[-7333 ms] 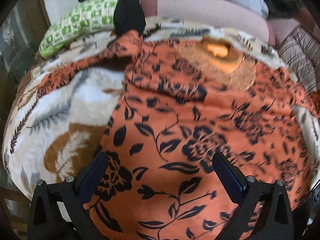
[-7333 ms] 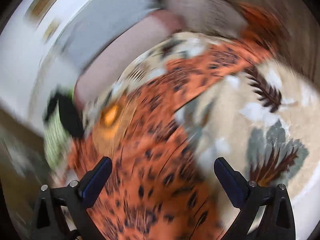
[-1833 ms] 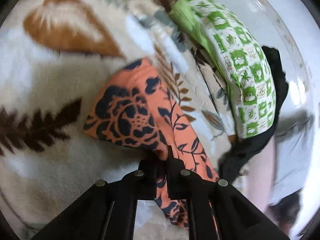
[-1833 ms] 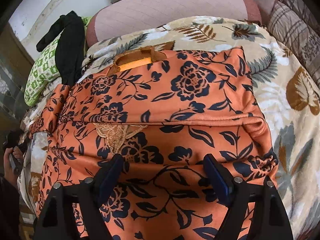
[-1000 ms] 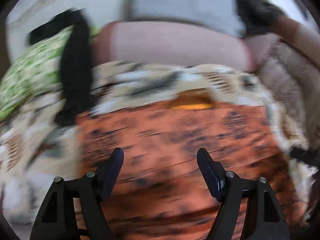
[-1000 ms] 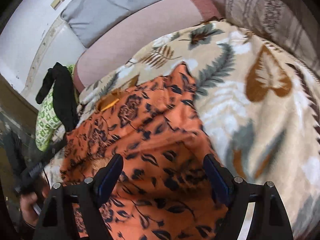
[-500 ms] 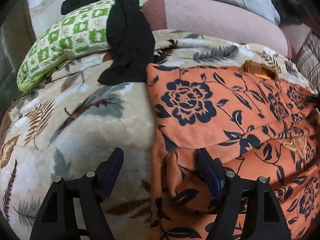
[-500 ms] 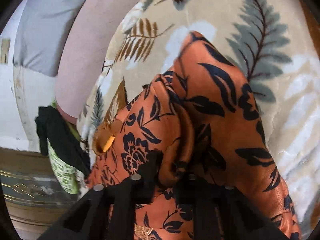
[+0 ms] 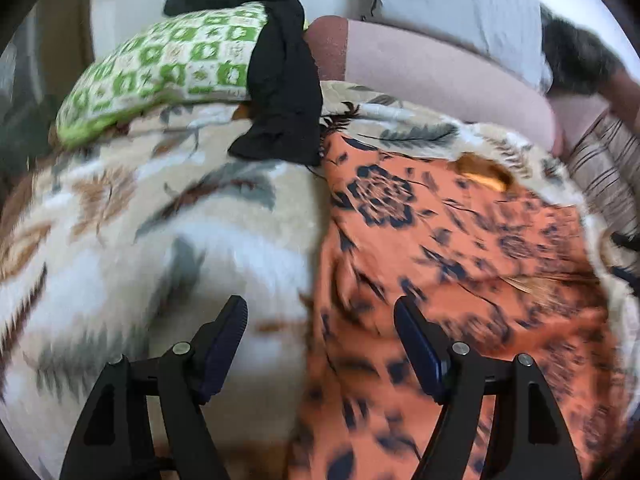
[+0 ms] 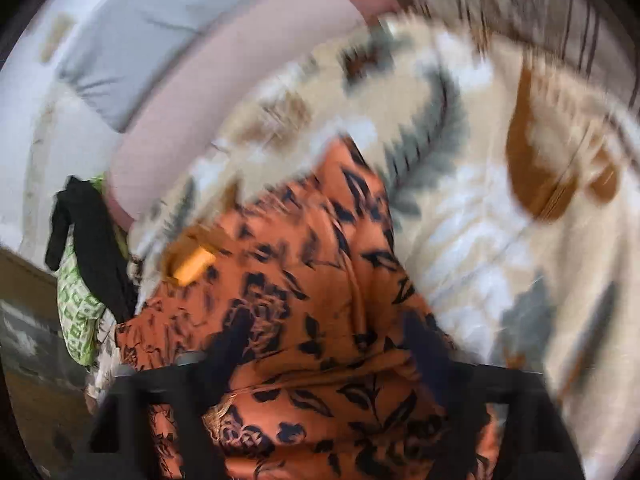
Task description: Fold small clothes
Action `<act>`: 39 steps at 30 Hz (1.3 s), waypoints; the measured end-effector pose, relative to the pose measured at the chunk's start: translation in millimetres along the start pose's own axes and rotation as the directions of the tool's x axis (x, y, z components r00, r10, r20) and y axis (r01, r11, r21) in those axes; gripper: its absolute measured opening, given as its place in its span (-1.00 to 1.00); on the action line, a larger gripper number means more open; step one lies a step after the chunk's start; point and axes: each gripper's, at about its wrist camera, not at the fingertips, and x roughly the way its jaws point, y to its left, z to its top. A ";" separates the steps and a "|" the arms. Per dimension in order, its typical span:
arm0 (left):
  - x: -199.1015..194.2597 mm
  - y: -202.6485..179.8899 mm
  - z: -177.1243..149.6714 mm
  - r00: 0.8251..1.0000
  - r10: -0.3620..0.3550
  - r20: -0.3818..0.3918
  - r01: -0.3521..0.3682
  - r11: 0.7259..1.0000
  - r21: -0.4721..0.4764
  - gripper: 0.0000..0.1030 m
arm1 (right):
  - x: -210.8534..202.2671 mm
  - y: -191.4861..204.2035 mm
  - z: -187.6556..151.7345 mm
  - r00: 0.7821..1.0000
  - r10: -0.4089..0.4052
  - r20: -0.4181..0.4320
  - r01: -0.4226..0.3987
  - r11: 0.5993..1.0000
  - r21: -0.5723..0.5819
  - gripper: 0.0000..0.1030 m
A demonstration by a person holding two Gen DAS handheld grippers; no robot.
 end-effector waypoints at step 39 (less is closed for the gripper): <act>-100.1 15.3 -147.1 0.985 -0.078 -0.151 0.066 0.994 -0.084 -0.83 | -150.9 -111.1 -191.4 0.951 -0.029 -0.307 0.009 0.998 -0.065 -0.82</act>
